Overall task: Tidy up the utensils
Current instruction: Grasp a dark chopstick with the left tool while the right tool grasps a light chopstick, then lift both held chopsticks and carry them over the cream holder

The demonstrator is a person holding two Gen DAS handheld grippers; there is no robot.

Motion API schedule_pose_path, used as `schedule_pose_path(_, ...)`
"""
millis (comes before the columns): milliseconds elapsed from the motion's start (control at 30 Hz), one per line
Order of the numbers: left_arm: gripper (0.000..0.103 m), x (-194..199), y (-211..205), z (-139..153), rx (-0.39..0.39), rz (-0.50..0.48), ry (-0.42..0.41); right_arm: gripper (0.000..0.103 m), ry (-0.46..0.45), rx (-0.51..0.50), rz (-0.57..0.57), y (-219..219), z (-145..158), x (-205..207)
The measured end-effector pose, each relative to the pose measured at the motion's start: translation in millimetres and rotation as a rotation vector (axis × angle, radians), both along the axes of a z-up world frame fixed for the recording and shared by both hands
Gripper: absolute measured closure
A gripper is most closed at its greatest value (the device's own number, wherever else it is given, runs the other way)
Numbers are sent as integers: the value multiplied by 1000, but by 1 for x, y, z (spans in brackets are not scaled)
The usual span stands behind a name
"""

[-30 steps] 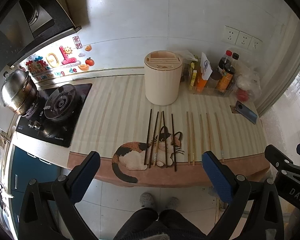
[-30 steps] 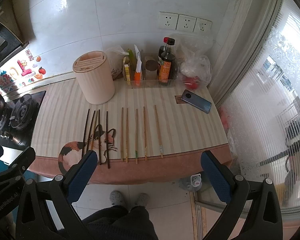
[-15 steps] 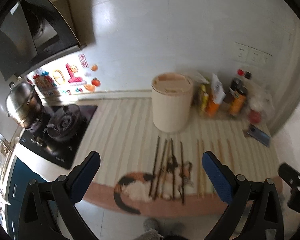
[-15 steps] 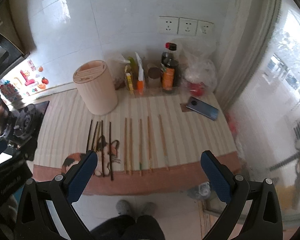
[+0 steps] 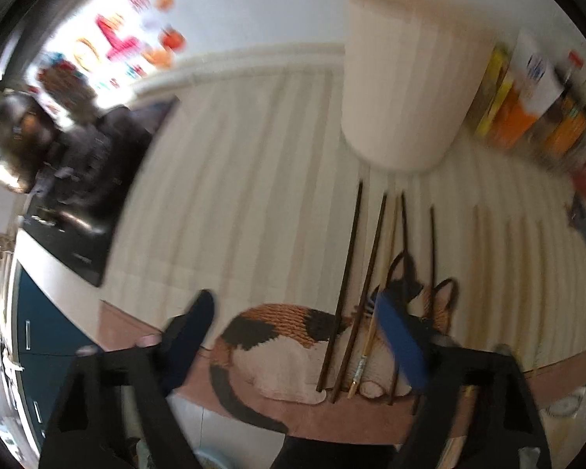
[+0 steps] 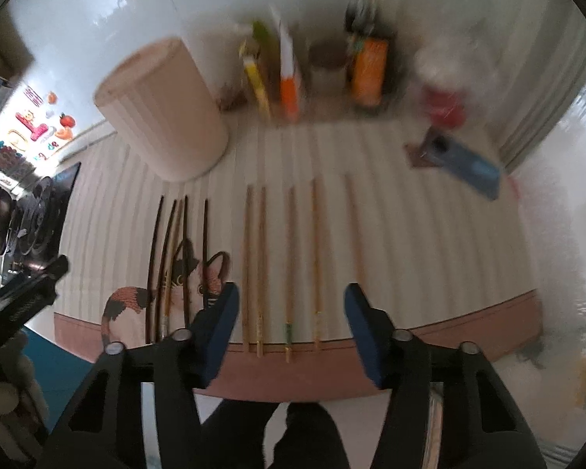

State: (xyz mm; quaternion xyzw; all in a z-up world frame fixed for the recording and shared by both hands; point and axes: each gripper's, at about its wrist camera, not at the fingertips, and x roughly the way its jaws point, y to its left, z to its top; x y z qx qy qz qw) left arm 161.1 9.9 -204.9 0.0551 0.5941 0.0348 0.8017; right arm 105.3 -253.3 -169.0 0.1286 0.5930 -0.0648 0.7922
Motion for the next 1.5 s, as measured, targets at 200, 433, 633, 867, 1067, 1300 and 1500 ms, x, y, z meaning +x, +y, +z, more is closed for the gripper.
schedule_pose_path(200, 51, 30, -5, -61, -90, -61, 147, 71, 82, 52, -14, 8, -58, 41)
schedule_pose_path(433, 62, 49, -14, -97, -150, -140, 232, 71, 194, 58, -37, 21, -109, 84)
schedule_pose_path(633, 89, 47, -30, -107, -122, -225, 232, 71, 255, -1, -59, 25, -138, 106)
schedule_pose_path(867, 100, 53, -20, -108, -137, -152, 242, 71, 303, 8, -45, 29, -158, 119)
schedule_pose_path(1067, 100, 52, 21, -105, -177, -16, 280, 93, 338, -56, -6, 37, -172, 123)
schedule_pose_path(1300, 99, 61, 48, -101, -216, -14, 313, 95, 370, -38, 34, 27, -182, 123)
schedule_pose_path(1500, 97, 63, 15, -111, -144, -63, 329, 95, 399, -70, 88, 29, -185, 120)
